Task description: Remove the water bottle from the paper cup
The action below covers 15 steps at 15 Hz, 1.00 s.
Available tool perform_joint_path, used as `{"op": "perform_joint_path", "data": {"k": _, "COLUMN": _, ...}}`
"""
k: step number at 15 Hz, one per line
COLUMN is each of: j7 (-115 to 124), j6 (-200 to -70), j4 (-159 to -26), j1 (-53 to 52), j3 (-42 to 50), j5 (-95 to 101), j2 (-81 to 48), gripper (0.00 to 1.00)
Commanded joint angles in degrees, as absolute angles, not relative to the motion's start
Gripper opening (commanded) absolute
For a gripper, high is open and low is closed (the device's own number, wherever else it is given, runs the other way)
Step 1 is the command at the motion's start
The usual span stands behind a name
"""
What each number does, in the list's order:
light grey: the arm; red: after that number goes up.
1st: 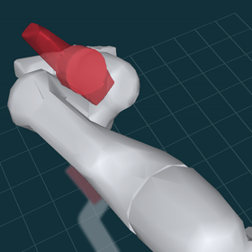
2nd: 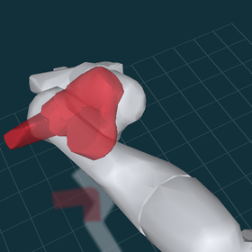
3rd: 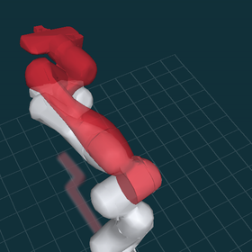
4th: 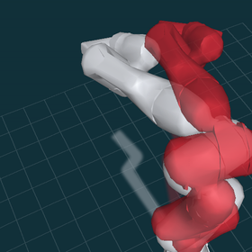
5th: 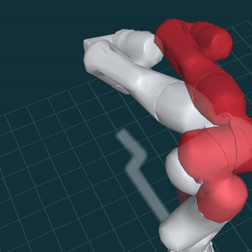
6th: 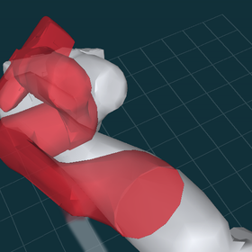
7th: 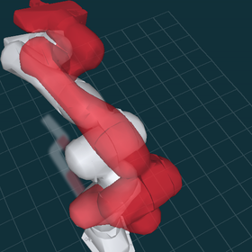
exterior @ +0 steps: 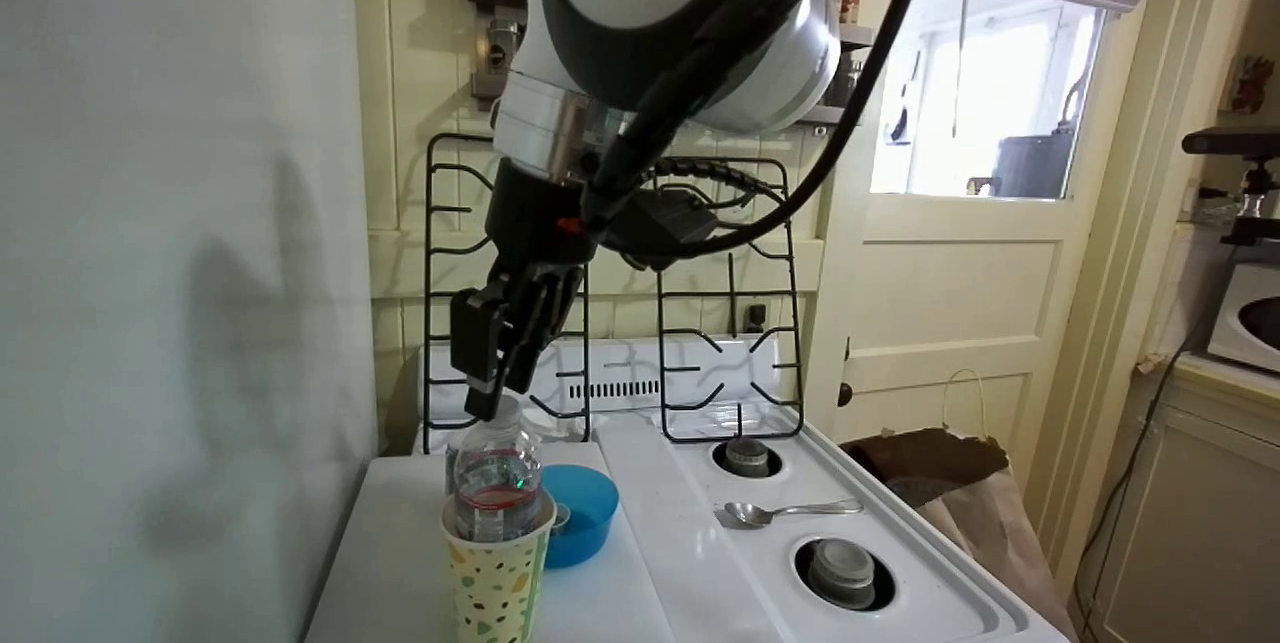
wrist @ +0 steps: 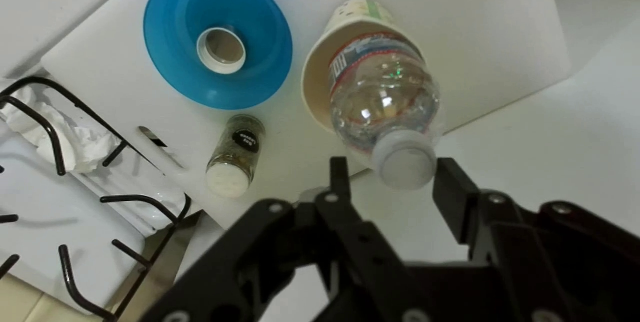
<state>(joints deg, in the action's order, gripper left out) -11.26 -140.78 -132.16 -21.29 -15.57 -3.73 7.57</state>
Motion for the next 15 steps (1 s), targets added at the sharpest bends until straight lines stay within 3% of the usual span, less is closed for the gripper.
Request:
{"op": "perform_joint_path", "data": {"k": 1, "j7": -9.96, "j6": -135.06, "j4": -130.89, "j1": -20.58, "j3": -16.78, "j5": -1.97, "j2": 8.15, "gripper": 0.41}}
{"op": "perform_joint_path", "data": {"k": 4, "j7": -10.25, "j6": -131.8, "j4": -130.07, "j1": -20.64, "j3": -17.03, "j5": -1.92, "j2": 7.91, "gripper": 0.37}}
{"op": "perform_joint_path", "data": {"k": 5, "j7": -10.37, "j6": -131.15, "j4": -129.88, "j1": -20.67, "j3": -17.09, "j5": -2.05, "j2": 7.86, "gripper": 0.22}}
{"op": "perform_joint_path", "data": {"k": 7, "j7": -11.37, "j6": -131.39, "j4": -129.62, "j1": -20.83, "j3": -17.07, "j5": -2.99, "j2": 7.64, "gripper": 0.04}}
{"op": "perform_joint_path", "data": {"k": 15, "j7": -14.25, "j6": -136.56, "j4": -130.59, "j1": -21.51, "j3": -16.63, "j5": -7.02, "j2": 11.77, "gripper": 0.07}}
